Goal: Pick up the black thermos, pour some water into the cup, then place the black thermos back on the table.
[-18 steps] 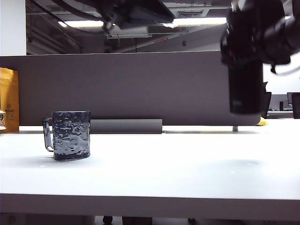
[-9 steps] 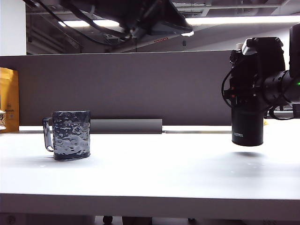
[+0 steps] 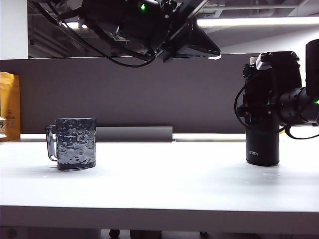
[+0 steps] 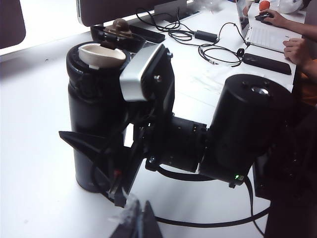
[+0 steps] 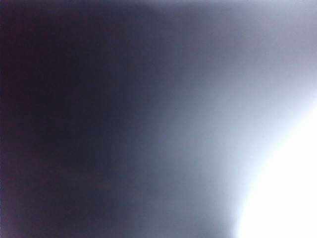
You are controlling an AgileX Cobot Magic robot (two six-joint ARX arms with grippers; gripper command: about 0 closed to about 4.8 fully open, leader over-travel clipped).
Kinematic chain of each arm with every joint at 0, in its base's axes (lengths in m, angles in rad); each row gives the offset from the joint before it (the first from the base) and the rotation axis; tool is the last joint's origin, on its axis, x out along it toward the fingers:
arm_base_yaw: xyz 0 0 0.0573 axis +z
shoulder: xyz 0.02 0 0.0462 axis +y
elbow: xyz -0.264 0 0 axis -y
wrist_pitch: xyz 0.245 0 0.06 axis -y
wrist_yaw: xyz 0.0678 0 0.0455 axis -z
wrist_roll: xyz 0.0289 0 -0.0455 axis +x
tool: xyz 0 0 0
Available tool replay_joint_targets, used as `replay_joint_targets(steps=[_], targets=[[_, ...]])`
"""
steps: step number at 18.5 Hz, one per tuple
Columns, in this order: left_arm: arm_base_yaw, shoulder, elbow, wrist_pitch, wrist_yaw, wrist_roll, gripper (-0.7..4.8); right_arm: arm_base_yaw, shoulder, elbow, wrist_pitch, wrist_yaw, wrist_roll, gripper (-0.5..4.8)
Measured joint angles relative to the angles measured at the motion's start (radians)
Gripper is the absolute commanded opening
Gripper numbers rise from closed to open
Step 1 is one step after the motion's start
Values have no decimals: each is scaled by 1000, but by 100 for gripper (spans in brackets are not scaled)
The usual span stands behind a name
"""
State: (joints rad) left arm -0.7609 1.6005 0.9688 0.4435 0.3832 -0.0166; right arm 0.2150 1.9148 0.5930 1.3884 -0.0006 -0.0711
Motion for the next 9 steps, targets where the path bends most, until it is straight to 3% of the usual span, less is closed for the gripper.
replay_joint_targets(steps=[2, 3, 5, 9], targets=[[-1, 0, 0, -11, -1, 0, -5, 0, 14, 1, 20, 0, 1, 55], [-1, 0, 0, -14, -2, 0, -5, 0, 16, 1, 21, 0, 1, 133], [-1, 0, 0, -15, -1, 0, -5, 0, 15, 1, 20, 0, 1, 461], [-1, 0, 0, -16, -2, 0, -5, -2, 16, -1, 0, 0, 0, 479]])
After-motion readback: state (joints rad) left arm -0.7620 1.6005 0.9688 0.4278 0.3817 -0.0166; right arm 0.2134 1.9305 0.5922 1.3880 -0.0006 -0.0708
